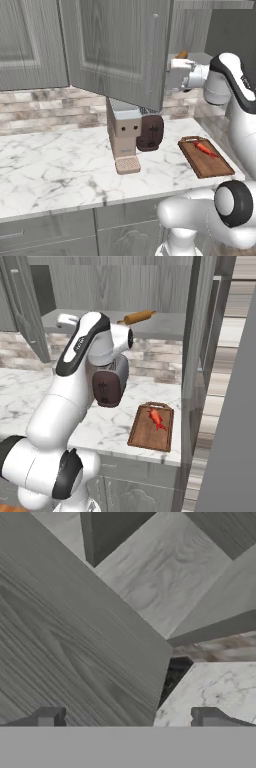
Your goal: Open the cabinet, retrieve the rolling pin, and place it next to the meat on the cutting board to prepare for tenderizing.
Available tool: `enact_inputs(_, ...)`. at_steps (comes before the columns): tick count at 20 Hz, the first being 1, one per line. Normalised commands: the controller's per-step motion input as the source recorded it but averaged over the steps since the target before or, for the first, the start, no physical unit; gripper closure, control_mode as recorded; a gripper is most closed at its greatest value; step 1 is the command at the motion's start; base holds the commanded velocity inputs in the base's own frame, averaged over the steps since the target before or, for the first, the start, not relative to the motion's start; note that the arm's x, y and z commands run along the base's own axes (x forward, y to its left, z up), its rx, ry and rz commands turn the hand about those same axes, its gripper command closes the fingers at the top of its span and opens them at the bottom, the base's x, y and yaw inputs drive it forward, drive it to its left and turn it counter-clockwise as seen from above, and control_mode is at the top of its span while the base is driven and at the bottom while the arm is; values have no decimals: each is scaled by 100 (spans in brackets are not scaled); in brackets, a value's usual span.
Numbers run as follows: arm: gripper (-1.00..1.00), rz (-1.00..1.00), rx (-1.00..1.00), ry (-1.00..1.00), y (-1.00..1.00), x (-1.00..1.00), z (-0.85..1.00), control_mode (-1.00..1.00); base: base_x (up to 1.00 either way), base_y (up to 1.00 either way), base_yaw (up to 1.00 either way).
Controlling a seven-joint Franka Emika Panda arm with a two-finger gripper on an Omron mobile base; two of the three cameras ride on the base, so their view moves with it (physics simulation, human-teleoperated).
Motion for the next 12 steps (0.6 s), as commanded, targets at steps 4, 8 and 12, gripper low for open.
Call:
enact_inputs(4,-100,14,0,7,51,-5,-1,-100,0,0,0)
enact_inputs(8,-100,9,0,2,57,-31,0,-100,0,0,0)
enact_inputs(12,-100,5,0,0,58,-48,0,-100,0,0,0)
